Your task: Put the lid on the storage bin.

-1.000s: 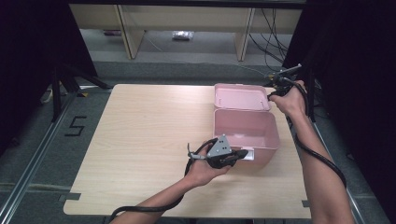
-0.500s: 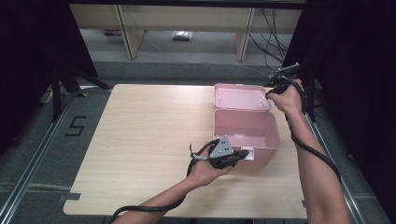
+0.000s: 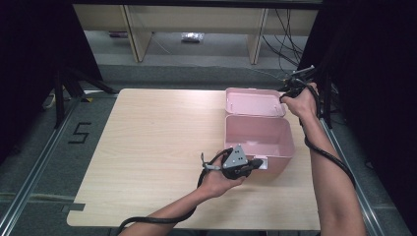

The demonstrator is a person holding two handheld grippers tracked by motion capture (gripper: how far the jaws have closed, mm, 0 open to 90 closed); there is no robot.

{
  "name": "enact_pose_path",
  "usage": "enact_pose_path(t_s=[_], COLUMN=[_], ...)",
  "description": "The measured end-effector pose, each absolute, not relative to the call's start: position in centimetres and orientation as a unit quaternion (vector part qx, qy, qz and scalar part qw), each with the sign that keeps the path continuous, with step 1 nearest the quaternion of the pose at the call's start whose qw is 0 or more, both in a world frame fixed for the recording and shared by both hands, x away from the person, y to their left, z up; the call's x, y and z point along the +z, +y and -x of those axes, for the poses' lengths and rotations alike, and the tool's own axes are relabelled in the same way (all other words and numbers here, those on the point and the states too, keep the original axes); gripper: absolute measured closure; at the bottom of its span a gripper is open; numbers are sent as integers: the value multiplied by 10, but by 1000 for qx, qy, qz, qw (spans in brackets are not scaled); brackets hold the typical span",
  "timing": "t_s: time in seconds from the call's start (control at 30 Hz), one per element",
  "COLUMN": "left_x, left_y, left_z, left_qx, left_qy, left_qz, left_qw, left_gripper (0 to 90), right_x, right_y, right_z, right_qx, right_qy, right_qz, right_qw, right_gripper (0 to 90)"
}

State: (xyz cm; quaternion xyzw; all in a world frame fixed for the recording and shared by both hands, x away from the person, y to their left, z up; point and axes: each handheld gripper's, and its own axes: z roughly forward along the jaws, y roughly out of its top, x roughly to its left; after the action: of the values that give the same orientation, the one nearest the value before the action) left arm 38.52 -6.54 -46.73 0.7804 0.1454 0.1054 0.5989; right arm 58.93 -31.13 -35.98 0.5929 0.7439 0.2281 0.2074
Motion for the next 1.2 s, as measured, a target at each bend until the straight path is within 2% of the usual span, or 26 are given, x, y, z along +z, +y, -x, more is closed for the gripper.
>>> enact_pose_path(t_s=[0.3, 1.2], left_x=[-467, -467], left_y=[-65, -65], left_z=[-386, -386], left_qx=[103, 101], left_qy=[147, 144], left_qz=[-782, -783], left_qw=[597, 597], left_gripper=[898, 898], right_x=[-364, -377], right_y=[-308, -316], right_z=[-599, -616], right_qx=[226, 213], right_qy=[730, 722], right_qz=[-616, -629], right_qw=[193, 195], right_gripper=[778, 772])
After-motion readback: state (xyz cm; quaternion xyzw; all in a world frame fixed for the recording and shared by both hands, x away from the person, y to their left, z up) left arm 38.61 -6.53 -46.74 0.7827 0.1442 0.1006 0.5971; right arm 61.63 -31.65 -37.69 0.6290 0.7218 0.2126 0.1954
